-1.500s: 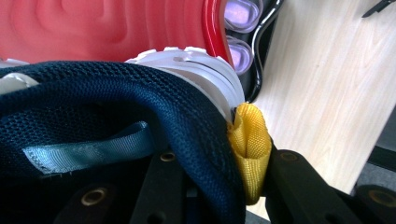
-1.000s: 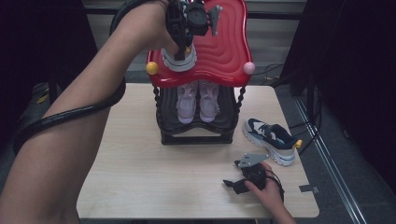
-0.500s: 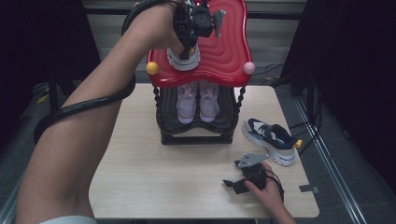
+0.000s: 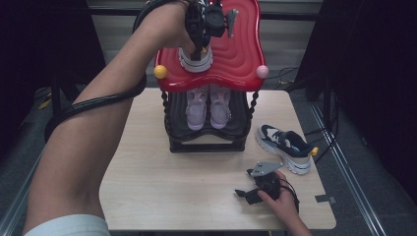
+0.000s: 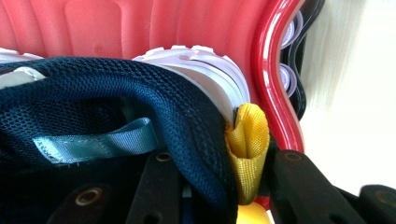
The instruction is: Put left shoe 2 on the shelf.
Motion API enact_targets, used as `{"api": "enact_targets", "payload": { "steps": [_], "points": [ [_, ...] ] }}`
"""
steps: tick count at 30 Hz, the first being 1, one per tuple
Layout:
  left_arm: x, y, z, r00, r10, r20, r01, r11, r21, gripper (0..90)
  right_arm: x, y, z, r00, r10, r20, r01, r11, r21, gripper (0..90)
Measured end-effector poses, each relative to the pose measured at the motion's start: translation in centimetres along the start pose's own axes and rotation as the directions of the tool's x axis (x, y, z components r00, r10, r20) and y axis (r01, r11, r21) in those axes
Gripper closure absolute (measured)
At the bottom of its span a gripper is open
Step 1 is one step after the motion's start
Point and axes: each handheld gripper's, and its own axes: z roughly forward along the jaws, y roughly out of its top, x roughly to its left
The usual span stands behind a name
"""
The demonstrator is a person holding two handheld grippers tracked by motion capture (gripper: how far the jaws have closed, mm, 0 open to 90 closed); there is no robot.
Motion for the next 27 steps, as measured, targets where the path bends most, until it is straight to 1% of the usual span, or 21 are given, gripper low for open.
{"api": "enact_targets", "payload": {
  "steps": [3,4,11,18,20,21,27],
  "points": [
    [0.07,-0.05,0.08,1.0000,0.000,0.003,0.000,1.0000,-0.003,71.5,0.00,0.00,0.00,1.0000,0.000,0.000,0.000,1.000,0.000,12.3],
    [0.11,-0.13,0.01,1.0000,0.006,0.003,-0.006,1.0000,-0.004,71.3,0.00,0.00,0.00,1.0000,0.000,0.000,0.000,1.000,0.000,12.3],
    [0.52,-0.56,-0.17,0.9999,0.010,0.005,-0.010,0.9997,-0.024,69.2,0.00,0.00,0.00,1.0000,0.000,0.000,0.000,1.000,0.000,12.3],
    [0.66,-0.64,-0.35,0.9999,0.012,-0.002,-0.012,0.9996,-0.027,66.8,0.00,0.00,0.00,1.0000,0.000,0.000,0.000,1.000,0.000,12.3],
    [0.68,-0.64,-0.35,0.9998,0.021,-0.004,-0.021,0.9994,-0.028,66.5,0.00,0.00,0.00,1.0000,0.000,0.000,0.000,1.000,0.000,12.3],
    [0.71,-0.65,-0.38,0.9995,0.031,-0.003,-0.031,0.9993,-0.021,66.4,0.00,0.00,0.00,1.0000,0.000,0.000,0.000,1.000,0.000,12.3],
    [0.83,-0.86,-0.45,0.9991,0.042,0.002,-0.042,0.9988,-0.026,65.6,0.00,0.00,0.00,1.0000,0.000,0.000,0.000,1.000,0.000,12.3]
  ]
}}
